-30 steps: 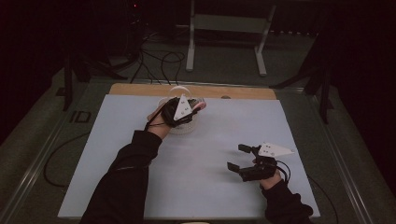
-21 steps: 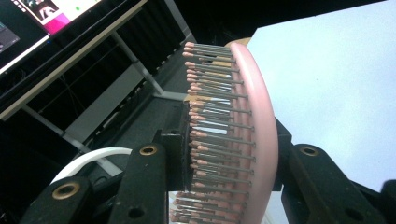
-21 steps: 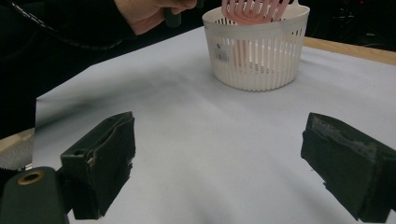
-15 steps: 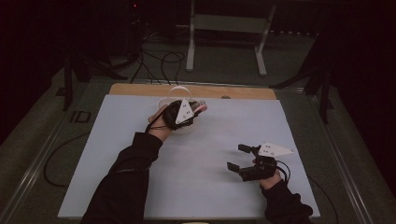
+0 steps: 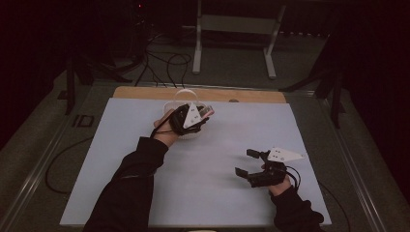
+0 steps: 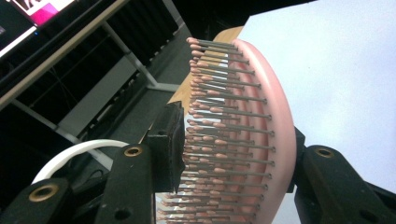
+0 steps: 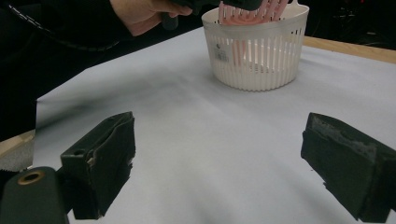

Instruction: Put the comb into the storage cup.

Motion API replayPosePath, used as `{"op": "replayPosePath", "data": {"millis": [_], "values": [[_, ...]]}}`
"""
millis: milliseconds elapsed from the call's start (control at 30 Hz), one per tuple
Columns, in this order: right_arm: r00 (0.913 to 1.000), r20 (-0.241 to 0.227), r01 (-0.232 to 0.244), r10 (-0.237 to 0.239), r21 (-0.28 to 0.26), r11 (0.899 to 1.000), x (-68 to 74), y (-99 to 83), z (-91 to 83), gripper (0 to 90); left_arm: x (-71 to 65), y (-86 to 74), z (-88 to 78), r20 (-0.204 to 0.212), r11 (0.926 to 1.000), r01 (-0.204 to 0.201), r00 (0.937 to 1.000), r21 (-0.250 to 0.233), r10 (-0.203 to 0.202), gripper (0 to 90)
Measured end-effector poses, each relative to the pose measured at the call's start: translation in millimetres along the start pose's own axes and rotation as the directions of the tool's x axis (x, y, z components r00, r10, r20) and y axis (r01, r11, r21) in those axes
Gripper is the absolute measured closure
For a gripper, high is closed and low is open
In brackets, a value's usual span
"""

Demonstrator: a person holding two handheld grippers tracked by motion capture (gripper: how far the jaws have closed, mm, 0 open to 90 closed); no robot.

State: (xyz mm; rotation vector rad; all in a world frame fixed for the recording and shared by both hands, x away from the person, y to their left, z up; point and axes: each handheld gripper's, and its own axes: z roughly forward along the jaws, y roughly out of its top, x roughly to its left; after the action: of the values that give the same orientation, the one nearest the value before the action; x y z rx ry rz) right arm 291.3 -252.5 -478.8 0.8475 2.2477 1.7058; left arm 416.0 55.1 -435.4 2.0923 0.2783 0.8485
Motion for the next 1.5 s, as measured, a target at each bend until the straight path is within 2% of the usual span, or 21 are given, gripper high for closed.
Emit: {"op": "replayPosePath", "data": {"millis": [167,267,500,533,567,600,633,833,1033,1500], "values": [[1.0000,0.000,-0.001,0.001,0.000,1.000,0.2,0.2,-0.2,9.7,2.2,0.8,0.0,0.005,0.9996,0.025,0.9997,0.011,-0.025,47.0],[1.0000,0.000,0.002,-0.002,0.002,1.000,0.4,0.2,0.0,9.7,3.1,1.2,0.2,0.002,0.9994,0.016,0.9999,0.029,-0.016,41.0],[1.0000,0.001,0.000,0.000,-0.001,1.000,-0.2,0.3,0.2,9.7,5.4,3.2,-1.1,-0.018,0.9971,0.057,0.9983,0.050,-0.056,24.9],[1.0000,0.002,-0.001,0.001,0.000,1.000,-0.1,0.3,0.2,9.7,6.2,2.9,-0.9,0.005,0.9967,0.066,0.9978,0.048,-0.066,22.1],[1.0000,0.001,0.000,0.000,0.000,1.000,0.1,0.3,0.1,9.7,6.2,2.9,-0.9,0.006,0.9965,0.063,0.9980,0.055,-0.064,17.3],[1.0000,0.002,0.000,0.000,0.001,1.000,0.2,0.4,0.0,9.7,6.2,3.0,-0.9,0.018,0.9968,0.055,0.9982,0.057,-0.056,16.4],[1.0000,0.004,0.002,-0.002,0.001,1.000,0.1,0.6,-0.2,9.7,6.6,3.1,-1.6,0.028,0.9965,0.064,0.9975,0.053,-0.066,15.4],[1.0000,0.005,-0.004,0.004,-0.001,1.000,-0.4,0.6,-0.6,9.7,8.2,5.5,-1.4,0.047,0.9916,0.104,0.9931,0.077,-0.108,4.8],[1.0000,0.007,-0.006,0.006,-0.005,1.000,-0.5,0.9,-0.9,9.7,9.6,8.1,-2.8,0.059,0.9882,0.119,0.9904,0.097,-0.125,0.8],[0.9999,0.009,-0.006,0.006,0.000,1.000,-0.3,0.8,-1.0,9.7,12.7,10.3,-4.0,0.092,0.9850,0.130,0.9857,0.113,-0.141,0.3]]}}
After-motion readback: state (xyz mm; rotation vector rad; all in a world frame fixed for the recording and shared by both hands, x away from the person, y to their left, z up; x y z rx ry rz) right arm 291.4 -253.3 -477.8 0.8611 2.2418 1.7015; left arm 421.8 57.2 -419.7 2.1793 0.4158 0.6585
